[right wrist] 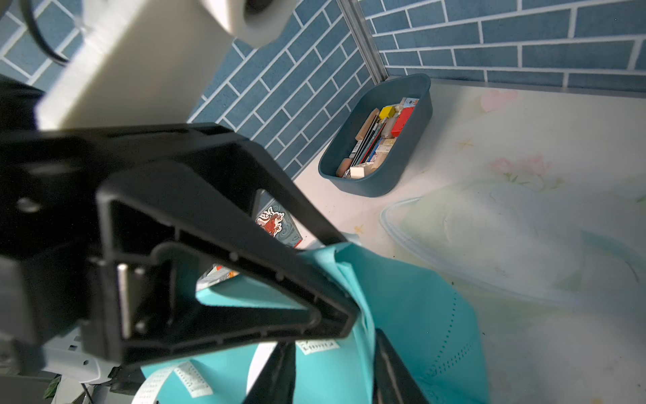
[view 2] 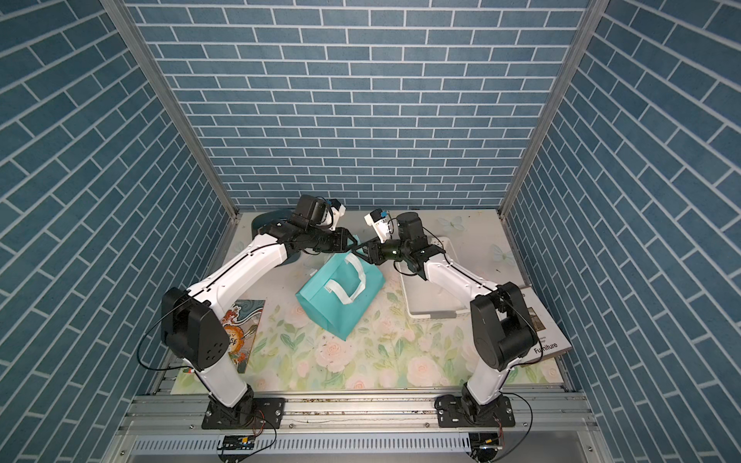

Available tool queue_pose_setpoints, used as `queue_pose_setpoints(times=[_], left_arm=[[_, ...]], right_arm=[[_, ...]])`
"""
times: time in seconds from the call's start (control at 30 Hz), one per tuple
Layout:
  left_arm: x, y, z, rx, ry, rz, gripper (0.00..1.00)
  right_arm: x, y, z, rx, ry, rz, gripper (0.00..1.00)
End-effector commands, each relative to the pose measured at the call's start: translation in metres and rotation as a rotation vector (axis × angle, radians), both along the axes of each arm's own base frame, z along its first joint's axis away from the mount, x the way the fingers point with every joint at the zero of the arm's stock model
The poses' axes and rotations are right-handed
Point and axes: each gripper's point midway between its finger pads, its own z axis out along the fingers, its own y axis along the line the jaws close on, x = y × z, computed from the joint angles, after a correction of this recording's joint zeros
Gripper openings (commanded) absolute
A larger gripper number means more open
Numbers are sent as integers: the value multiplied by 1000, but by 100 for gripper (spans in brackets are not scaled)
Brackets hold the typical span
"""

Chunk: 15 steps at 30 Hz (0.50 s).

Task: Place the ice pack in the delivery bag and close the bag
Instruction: Seal the delivery bag at the center of the board.

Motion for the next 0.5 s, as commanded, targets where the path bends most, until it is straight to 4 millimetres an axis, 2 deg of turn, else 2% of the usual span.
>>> queue_pose_setpoints(times=[0.0, 0.1, 0.33, 0.47], left_arm=[[-11, 14, 12, 50, -14, 14, 67], [-16, 29, 18, 97, -31, 42, 74], [-42, 39, 28, 84, -31, 21, 88], [-62, 43, 25, 59, -24, -6, 90]], right_arm=[[-8, -7, 12, 6, -47, -3, 38], [-10, -14, 11, 2, -50, -22, 38], [-15, -21, 11, -2, -51, -34, 38], [-19, -24, 10, -6, -51, -37, 39]])
